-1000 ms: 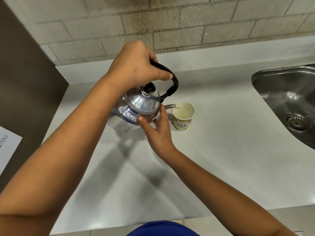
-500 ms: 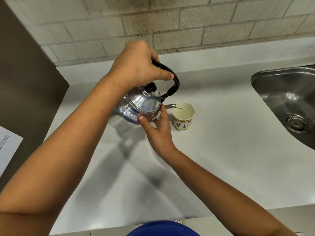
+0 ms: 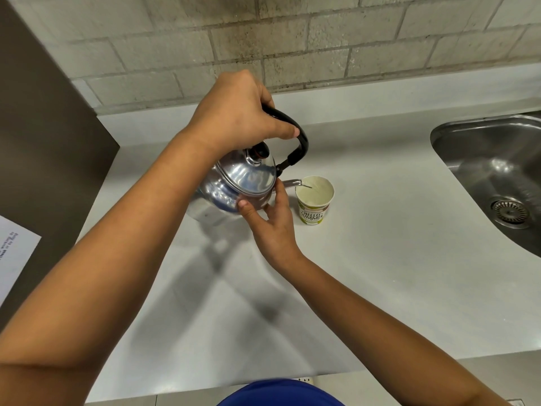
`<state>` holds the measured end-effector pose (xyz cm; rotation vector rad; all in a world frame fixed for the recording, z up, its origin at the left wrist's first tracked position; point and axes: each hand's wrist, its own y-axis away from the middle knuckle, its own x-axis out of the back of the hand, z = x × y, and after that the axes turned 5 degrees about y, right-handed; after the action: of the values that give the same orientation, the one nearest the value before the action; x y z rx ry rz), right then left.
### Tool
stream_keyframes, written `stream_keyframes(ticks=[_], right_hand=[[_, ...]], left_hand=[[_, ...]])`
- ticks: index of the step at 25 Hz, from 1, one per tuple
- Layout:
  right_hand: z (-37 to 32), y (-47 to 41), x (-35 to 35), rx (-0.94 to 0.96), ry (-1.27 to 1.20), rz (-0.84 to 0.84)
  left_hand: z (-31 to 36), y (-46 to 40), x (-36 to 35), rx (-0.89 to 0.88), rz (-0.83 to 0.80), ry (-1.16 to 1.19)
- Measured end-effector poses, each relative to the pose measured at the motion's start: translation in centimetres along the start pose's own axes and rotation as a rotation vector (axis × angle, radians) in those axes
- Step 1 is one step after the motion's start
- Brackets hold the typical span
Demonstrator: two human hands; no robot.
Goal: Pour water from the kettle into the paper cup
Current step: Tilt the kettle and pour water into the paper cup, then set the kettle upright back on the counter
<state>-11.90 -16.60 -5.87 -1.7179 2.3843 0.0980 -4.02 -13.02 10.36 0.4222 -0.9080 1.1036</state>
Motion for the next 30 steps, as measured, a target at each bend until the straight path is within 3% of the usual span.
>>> stream_keyframes(ticks=[13,21,27,30], right_hand=[[0.1,0.1,0.0,-0.017,0.015,0.007],[0.2,-0.1,0.3,0.015,0.08,0.028],[0.2,-0.1,0.5,-0.003,0.223,-0.027],[-0.5,0.4,0.6,-0.035,0.409,-0.01]], left_hand=[[0.1,-0.1,-0.2,-0.016,0.002,-0.016],[-2.4,0.1,0.1,0.02,0.031,0.125],[-5.1,0.5,0.4,0.077,0.098,0.288],[-6.6,0.8,0.6,0.092,0.164,0.369]])
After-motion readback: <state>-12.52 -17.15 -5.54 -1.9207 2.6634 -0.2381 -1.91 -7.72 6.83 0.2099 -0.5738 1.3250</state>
